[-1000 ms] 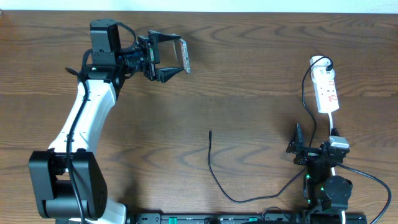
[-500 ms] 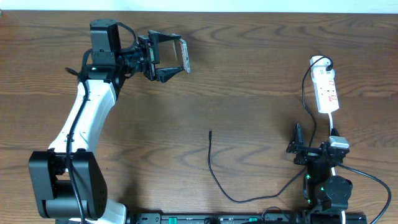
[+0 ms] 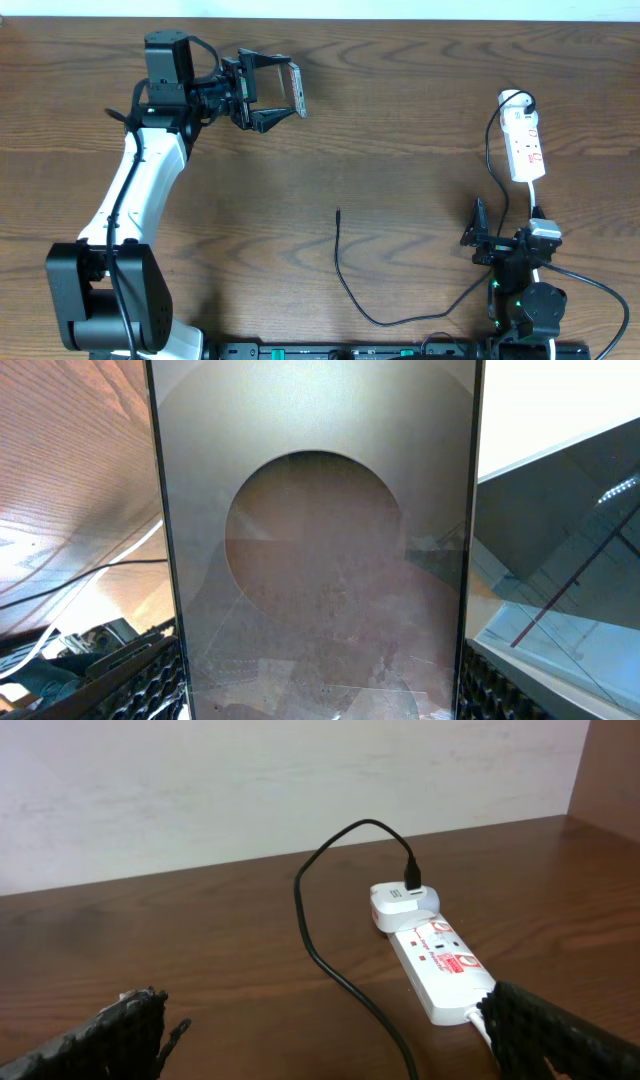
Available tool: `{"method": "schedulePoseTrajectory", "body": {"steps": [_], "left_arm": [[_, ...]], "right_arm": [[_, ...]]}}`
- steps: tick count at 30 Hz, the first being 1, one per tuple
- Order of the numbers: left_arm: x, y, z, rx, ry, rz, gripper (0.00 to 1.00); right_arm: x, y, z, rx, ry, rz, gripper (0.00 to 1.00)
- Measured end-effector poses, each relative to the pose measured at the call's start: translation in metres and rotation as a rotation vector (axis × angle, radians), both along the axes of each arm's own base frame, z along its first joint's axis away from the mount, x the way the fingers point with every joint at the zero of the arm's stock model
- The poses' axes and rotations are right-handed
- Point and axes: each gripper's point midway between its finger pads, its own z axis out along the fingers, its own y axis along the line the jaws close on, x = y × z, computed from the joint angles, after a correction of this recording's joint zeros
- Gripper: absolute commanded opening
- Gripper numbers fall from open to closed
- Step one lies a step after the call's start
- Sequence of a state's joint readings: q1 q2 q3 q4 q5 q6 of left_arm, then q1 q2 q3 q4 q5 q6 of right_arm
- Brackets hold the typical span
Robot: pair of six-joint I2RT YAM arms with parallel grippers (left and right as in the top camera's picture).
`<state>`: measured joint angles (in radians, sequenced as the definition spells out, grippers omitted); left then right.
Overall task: Plug charger to phone and switch on socket
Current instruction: 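Move the right gripper toward the phone held by the left gripper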
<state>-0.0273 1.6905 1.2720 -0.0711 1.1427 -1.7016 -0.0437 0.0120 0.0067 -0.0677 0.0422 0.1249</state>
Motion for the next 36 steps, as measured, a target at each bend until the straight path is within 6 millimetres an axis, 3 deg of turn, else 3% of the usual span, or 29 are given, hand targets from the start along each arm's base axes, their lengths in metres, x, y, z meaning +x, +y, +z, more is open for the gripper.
{"method": "schedulePoseTrajectory", "body": {"steps": [22,36], "left_arm": [[0.0,0.0,0.0,0.006,-0.013,-0.003,0.07],[0.0063,0.004,-0.0042,0.209,-0.418,-0.084,0.08]], "right_arm": [[0.0,0.0001,0.0,0.0,0.0,0.0,0.99],[0.0,0.0,0.0001,0.0,0.0,0.0,0.99]]}}
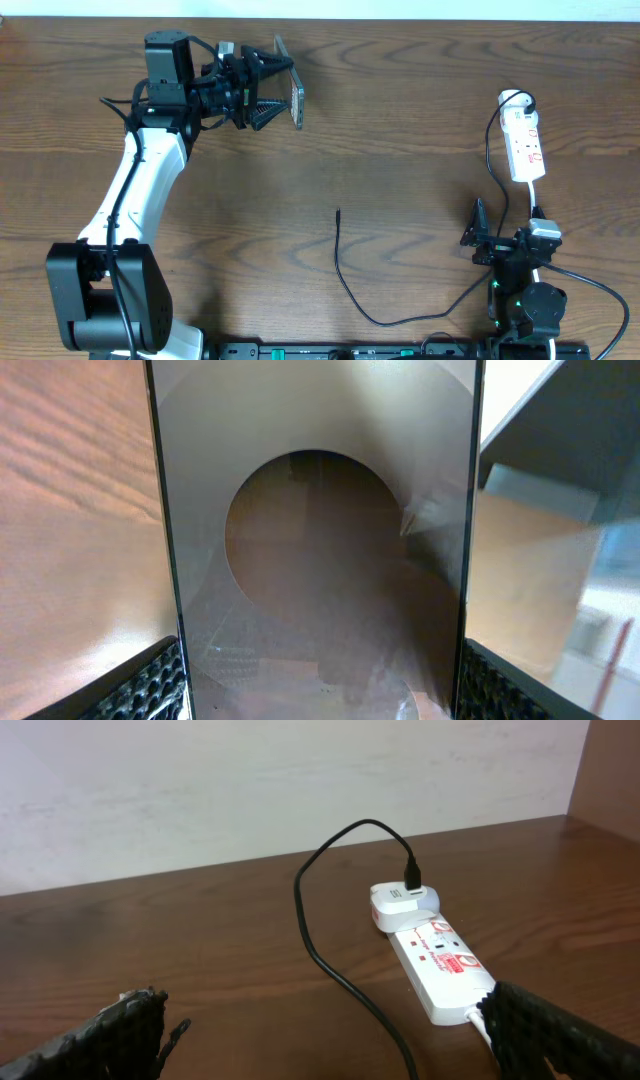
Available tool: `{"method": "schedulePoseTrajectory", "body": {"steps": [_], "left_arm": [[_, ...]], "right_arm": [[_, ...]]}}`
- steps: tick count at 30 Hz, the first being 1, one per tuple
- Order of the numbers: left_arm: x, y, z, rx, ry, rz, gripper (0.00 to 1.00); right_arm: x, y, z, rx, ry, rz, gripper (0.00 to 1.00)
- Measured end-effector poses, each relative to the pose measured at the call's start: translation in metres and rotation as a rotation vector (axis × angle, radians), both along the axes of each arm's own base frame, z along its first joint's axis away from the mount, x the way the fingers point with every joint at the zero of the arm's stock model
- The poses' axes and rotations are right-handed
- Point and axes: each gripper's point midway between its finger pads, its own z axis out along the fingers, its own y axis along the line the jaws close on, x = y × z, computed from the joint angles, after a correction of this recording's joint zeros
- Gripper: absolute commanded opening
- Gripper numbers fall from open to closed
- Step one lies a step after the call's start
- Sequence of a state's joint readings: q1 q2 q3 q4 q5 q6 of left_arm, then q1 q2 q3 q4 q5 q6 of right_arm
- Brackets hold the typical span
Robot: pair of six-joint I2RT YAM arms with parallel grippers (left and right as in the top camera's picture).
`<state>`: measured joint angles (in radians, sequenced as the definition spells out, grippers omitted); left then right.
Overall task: Plug charger to phone and switch on socket
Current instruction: 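Move the right gripper toward the phone held by the left gripper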
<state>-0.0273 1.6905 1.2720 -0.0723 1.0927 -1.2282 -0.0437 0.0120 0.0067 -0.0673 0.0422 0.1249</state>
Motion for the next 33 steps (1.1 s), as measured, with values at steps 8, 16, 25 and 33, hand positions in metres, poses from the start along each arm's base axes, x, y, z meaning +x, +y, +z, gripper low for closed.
{"method": "schedulePoseTrajectory", "body": {"steps": [8,16,25,33], "left_arm": [[0.002,0.002,-0.003,0.098,-0.175,-0.041,0.07],[0.007,0.006,-0.007,0.136,-0.195,-0.018,0.07],[0.017,0.014,-0.013,0.173,-0.158,0.062,0.08],[0.026,0.024,-0.021,0.191,-0.087,0.158,0.07]], "right_arm": [[0.0,-0.005,0.001,-0.02,-0.002,-0.028,0.99],[-0.001,-0.012,0.01,-0.036,-0.035,-0.066,0.99],[0.001,0.012,0.02,-0.006,-0.079,0.068,0.99],[0.02,0.045,0.066,0.023,0.018,0.267,0.99]]}}
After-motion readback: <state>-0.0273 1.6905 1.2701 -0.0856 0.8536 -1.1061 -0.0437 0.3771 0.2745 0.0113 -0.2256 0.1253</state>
